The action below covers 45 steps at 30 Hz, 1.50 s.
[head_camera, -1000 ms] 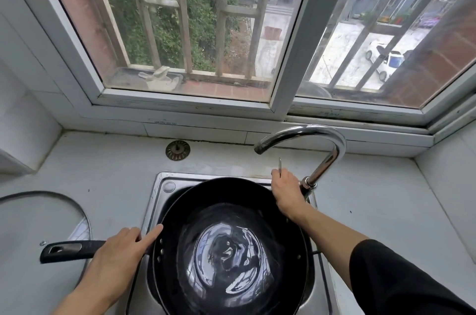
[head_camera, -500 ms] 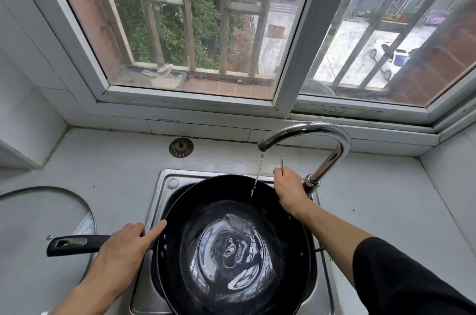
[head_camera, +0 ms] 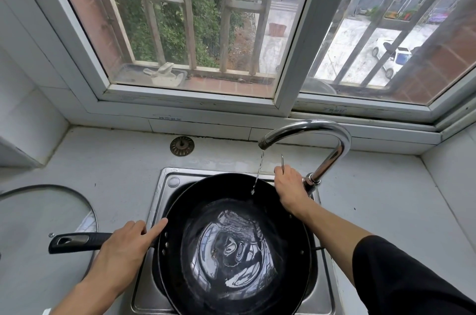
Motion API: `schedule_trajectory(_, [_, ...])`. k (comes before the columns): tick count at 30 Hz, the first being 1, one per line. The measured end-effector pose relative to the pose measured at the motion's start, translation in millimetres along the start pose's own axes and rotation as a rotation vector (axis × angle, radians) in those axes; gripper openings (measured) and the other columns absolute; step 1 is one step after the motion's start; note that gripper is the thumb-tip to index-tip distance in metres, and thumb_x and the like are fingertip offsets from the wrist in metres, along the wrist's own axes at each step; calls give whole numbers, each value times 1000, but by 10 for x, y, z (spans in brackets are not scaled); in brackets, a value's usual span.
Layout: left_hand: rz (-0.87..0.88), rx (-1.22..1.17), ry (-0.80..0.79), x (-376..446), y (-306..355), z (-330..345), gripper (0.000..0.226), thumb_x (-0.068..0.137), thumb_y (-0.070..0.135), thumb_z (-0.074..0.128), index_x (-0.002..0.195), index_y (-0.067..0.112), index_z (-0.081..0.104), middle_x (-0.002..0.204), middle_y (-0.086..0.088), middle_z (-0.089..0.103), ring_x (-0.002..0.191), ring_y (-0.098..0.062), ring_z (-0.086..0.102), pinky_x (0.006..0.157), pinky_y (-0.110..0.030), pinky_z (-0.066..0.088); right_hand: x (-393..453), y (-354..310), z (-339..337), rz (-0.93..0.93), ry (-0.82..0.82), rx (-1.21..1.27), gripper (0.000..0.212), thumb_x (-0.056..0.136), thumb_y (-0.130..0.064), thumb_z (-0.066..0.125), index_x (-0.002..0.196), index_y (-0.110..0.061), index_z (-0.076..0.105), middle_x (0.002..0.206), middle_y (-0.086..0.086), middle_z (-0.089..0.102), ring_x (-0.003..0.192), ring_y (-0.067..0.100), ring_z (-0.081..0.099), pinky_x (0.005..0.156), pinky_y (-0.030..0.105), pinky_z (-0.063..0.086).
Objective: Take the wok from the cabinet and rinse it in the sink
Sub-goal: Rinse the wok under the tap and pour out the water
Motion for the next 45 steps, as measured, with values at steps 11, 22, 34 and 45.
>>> schedule_trajectory(11, [-2, 0, 22, 0, 6, -10, 105, 31, -16, 71, 125, 28, 61, 68, 4, 40, 58, -12, 28, 45, -23, 17, 2, 20, 86, 17, -5, -6, 45, 49, 21, 63, 90, 2, 59, 85, 22, 56, 73, 39, 54, 63, 45, 45])
schedule_trajectory(22, [7, 2, 42, -16, 26, -45, 106, 29, -17, 68, 125, 28, 61, 68, 5, 37, 57, -12, 29, 45, -22, 19, 25, 37, 72, -29, 22, -5, 43, 60, 17, 60, 99, 0, 58, 94, 20, 55, 83, 38, 54, 72, 45, 45])
schedule_trajectory(34, [18, 19, 42, -17, 19, -29, 107, 26, -18, 71, 123, 27, 63, 68, 5, 37, 57, -11, 28, 45, -22, 18, -40, 52, 23, -120, 13, 29, 50, 74, 8, 56, 122, -4, 49, 113, 17, 50, 101, 34, 48, 88, 40, 40])
schedule_trajectory(45, [36, -17, 30, -18, -3, 27, 105, 27, -16, 74, 121, 29, 63, 66, 7, 35, 53, -11, 30, 43, -20, 14, -1063, 326, -163, -246, -27, 209, 56, 85, -11, 51, 140, -18, 41, 144, 9, 38, 133, 28, 39, 111, 35, 35])
Point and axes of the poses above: each hand's wrist, its own x-axis towards the middle knuckle, its own z-axis out of the palm, y = z × x, the point moved 7 cm from there along x, towards the middle knuckle
